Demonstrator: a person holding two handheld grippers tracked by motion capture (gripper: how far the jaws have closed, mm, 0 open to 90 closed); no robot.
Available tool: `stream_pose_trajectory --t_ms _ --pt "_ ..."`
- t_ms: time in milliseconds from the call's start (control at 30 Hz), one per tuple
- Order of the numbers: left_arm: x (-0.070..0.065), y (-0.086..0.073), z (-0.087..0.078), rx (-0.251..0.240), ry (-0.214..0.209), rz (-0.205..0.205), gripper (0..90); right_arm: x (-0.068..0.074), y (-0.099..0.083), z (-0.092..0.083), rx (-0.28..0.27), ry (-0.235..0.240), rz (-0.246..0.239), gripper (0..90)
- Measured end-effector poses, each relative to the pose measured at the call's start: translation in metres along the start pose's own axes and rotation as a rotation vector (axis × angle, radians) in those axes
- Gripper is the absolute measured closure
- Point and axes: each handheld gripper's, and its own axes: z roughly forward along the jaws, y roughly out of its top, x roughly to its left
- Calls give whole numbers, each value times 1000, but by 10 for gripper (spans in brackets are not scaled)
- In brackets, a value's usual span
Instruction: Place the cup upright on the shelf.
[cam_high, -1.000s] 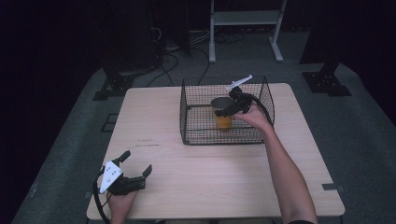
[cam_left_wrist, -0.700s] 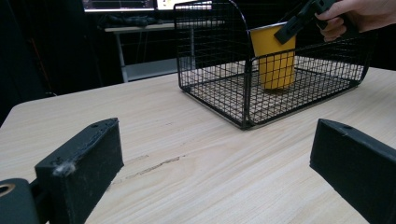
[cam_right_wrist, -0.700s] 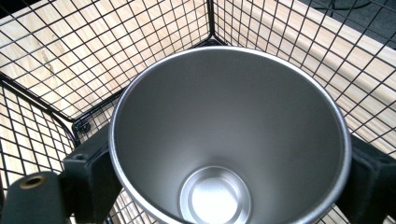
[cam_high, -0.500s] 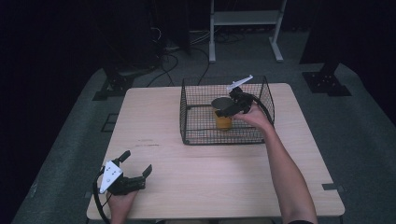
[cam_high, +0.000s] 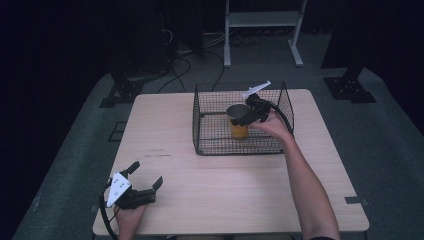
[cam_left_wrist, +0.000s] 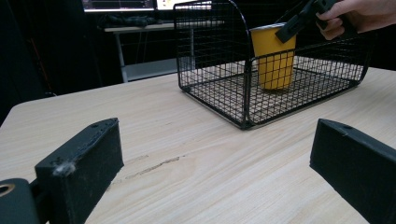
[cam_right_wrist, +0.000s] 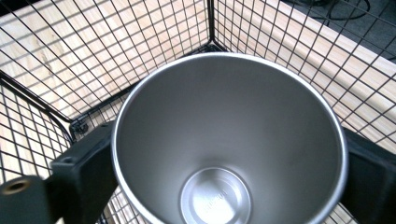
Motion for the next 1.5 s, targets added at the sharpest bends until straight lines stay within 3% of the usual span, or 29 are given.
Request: stream_pose_trajectory --t_ms 600,1133,1500 --pt "0 0 0 0 0 1 18 2 3 -8 -43 -1 1 24" --pt "0 0 1 3 3 2 18 8 13 -31 -163 1 29 25" --pt "0 0 1 4 5 1 18 18 17 -53 -217 56 50 46"
